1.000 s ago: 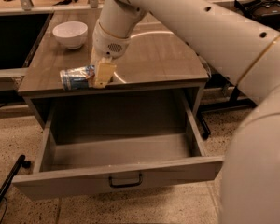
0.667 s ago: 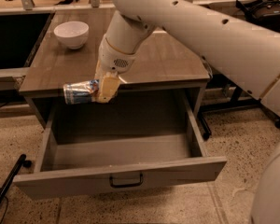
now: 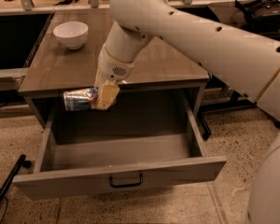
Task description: Place redbull can into top drawer
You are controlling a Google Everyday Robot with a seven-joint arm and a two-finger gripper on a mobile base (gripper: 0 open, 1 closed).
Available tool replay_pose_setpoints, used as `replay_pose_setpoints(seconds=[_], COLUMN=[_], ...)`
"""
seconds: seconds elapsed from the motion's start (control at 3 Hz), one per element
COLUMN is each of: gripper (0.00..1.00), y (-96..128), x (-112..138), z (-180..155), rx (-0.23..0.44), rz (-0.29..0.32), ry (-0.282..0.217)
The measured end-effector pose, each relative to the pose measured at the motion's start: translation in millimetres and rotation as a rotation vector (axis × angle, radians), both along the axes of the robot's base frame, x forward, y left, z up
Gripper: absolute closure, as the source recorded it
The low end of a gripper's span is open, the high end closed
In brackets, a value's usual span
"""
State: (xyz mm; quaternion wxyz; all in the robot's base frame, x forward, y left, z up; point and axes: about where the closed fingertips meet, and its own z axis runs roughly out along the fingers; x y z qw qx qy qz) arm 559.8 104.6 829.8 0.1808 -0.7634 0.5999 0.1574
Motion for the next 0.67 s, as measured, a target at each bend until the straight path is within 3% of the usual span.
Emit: replay_pose_setpoints(seconds=[0.67], gripper=[1.0], y=[-2], x=[-20], z=[-65], rx=[-0.028], rz=[-0.123], ry=[0.113])
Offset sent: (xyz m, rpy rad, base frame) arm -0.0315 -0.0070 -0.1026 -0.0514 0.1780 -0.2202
